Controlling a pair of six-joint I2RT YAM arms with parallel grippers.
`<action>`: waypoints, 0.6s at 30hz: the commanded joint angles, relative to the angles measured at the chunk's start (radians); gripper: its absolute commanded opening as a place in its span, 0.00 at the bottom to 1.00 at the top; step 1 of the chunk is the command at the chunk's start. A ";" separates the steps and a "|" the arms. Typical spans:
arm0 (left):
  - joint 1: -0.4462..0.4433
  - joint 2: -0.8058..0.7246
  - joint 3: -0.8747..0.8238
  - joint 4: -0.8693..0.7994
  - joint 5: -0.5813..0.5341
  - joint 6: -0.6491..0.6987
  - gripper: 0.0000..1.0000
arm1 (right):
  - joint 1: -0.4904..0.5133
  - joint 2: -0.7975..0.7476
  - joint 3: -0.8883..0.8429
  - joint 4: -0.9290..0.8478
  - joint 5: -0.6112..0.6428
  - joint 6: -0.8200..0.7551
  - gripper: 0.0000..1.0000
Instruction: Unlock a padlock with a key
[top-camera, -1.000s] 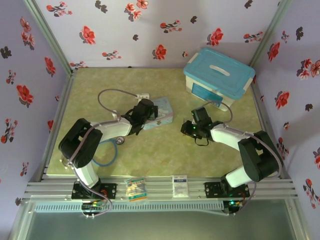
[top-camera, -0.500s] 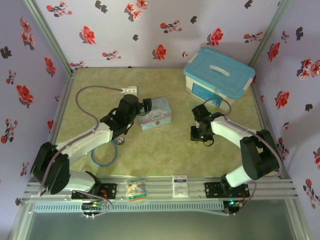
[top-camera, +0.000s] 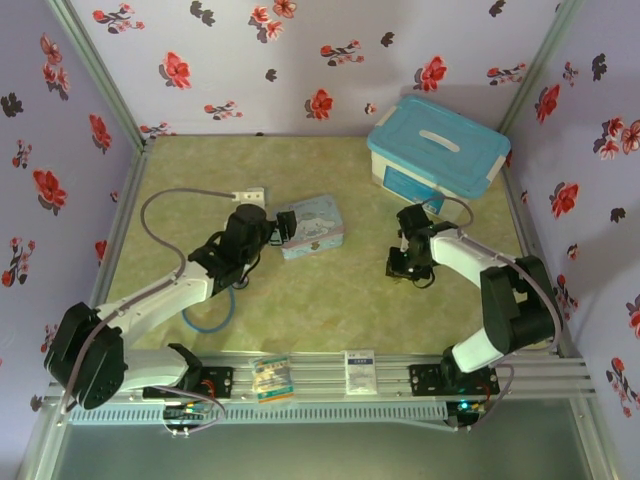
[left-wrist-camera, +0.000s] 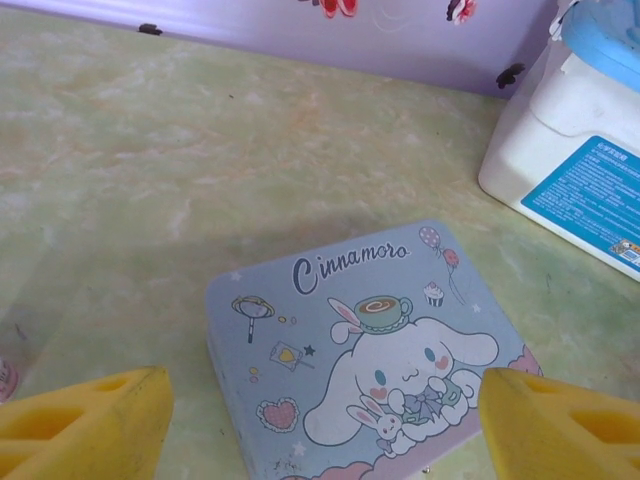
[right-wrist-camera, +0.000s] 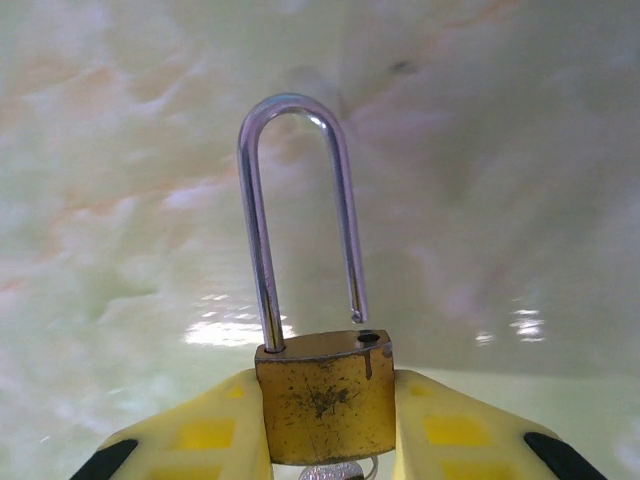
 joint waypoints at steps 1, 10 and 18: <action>-0.013 0.019 -0.023 0.043 0.025 -0.049 0.77 | 0.028 -0.043 -0.013 0.081 -0.193 0.068 0.19; -0.068 0.090 -0.039 0.107 0.031 -0.081 0.74 | -0.046 0.026 -0.055 0.127 -0.301 0.077 0.17; -0.085 0.113 -0.028 0.116 0.031 -0.081 0.73 | -0.111 0.077 -0.076 0.138 -0.261 0.058 0.15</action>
